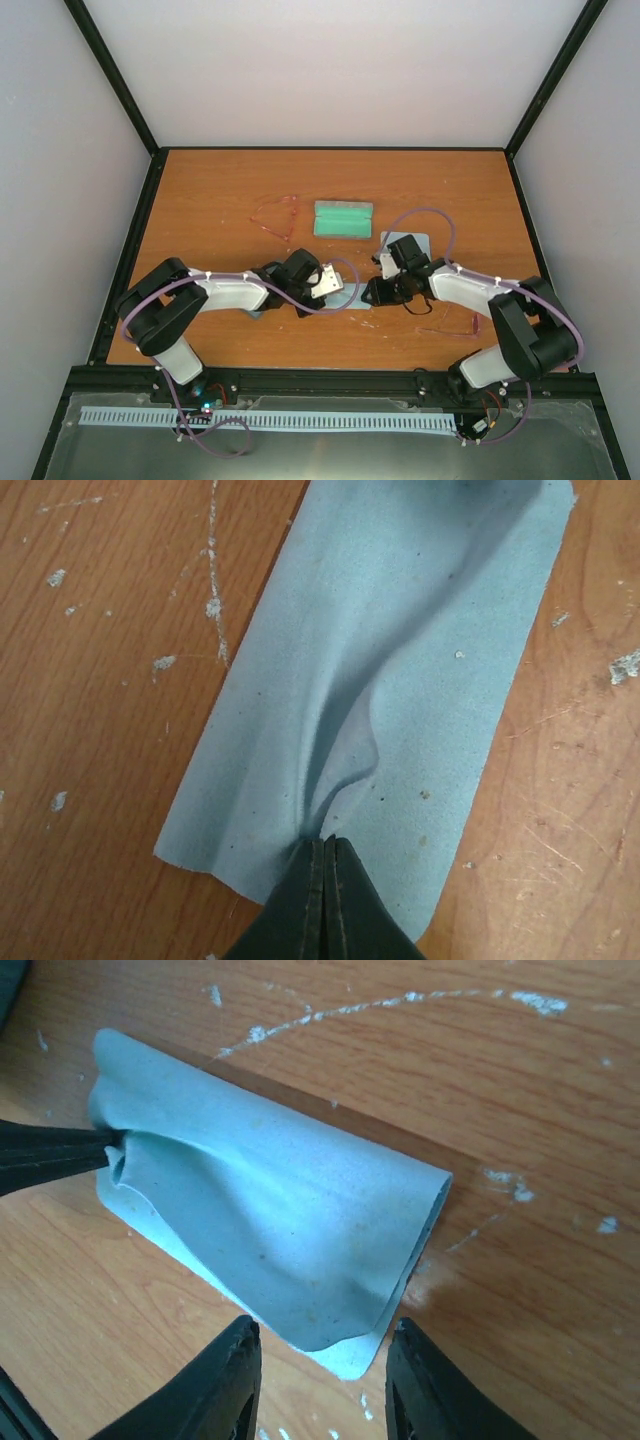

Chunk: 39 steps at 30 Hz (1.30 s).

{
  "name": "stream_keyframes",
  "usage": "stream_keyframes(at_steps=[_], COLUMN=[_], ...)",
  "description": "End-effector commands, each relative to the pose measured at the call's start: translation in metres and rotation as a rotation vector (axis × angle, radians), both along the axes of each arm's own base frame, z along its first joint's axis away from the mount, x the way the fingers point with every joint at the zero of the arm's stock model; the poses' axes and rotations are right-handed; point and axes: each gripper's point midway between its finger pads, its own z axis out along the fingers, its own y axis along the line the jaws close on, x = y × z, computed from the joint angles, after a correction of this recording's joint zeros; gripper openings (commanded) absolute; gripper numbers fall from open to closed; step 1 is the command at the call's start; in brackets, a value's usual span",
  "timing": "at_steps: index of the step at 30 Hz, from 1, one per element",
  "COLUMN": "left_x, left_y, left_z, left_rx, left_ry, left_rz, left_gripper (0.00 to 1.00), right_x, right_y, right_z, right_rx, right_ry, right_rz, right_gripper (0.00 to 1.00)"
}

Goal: Organize the sunglasses
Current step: Fold the glasses cleaning cloth at the center of the board.

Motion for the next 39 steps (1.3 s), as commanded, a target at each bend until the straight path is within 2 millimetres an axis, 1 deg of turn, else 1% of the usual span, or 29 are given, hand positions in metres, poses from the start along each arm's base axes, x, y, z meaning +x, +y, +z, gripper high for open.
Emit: stream_keyframes(at_steps=[1, 3, 5, 6, 7, 8, 11, 12, 16, 18, 20, 22, 24, 26, 30, 34, 36, 39], left_x=[-0.001, -0.003, -0.004, -0.004, -0.005, -0.005, -0.006, -0.006, -0.002, 0.004, 0.018, 0.029, 0.034, 0.036, 0.035, 0.034, 0.031, 0.029], left_y=[-0.005, -0.003, -0.002, -0.001, 0.001, 0.002, 0.004, 0.004, 0.003, 0.003, 0.006, 0.01, 0.011, 0.01, 0.005, 0.001, 0.003, 0.005], left_z=[0.009, 0.008, 0.01, 0.011, 0.011, 0.012, 0.018, 0.021, 0.043, 0.056, 0.065, 0.066, 0.06, 0.055, 0.042, 0.036, 0.031, 0.026], left_rx=[-0.021, -0.019, -0.023, -0.025, -0.024, -0.023, -0.032, -0.038, -0.082, -0.119, -0.156, -0.166, -0.15, -0.139, -0.116, -0.11, -0.089, -0.076], left_ry=[-0.052, -0.052, -0.059, -0.064, -0.065, -0.068, -0.069, -0.07, -0.098, -0.099, -0.068, -0.027, -0.01, 0.001, 0.06, 0.089, 0.11, 0.123], left_rz=[-0.032, -0.034, -0.036, -0.035, -0.031, -0.025, -0.014, -0.013, 0.014, 0.034, 0.074, 0.104, 0.111, 0.107, 0.096, 0.082, 0.081, 0.08], left_gripper=[0.01, 0.03, 0.06, 0.1, 0.17, 0.23, 0.32, 0.36, 0.44, 0.45, 0.43, 0.4, 0.36, 0.35, 0.34, 0.34, 0.34, 0.34], right_x=[0.0, 0.003, 0.006, 0.009, 0.011, 0.014, 0.022, 0.024, 0.031, 0.034, 0.036, 0.038, 0.04, 0.041, 0.042, 0.041, 0.041, 0.037], right_y=[-0.003, -0.005, -0.007, -0.008, -0.008, -0.009, -0.011, -0.012, -0.011, -0.011, -0.01, -0.009, -0.008, -0.008, -0.006, -0.007, -0.006, -0.005], right_z=[0.013, 0.019, 0.023, 0.025, 0.026, 0.026, 0.023, 0.02, 0.014, 0.013, 0.011, 0.009, 0.007, 0.003, -0.006, -0.01, -0.012, -0.016], right_rx=[0.004, 0.001, -0.005, -0.01, -0.015, -0.024, -0.059, -0.071, -0.106, -0.123, -0.14, -0.151, -0.162, -0.176, -0.198, -0.207, -0.207, -0.216], right_ry=[-0.042, -0.064, -0.083, -0.092, -0.099, -0.104, -0.113, -0.11, -0.109, -0.117, -0.118, -0.117, -0.116, -0.109, -0.086, -0.078, -0.072, -0.054], right_rz=[-0.03, -0.046, -0.062, -0.069, -0.076, -0.085, -0.098, -0.095, -0.081, -0.069, -0.056, -0.045, -0.037, -0.031, -0.018, -0.018, -0.014, -0.001], right_gripper=[0.39, 0.47, 0.5, 0.52, 0.55, 0.55, 0.56, 0.56, 0.57, 0.58, 0.58, 0.58, 0.58, 0.57, 0.51, 0.5, 0.46, 0.34])
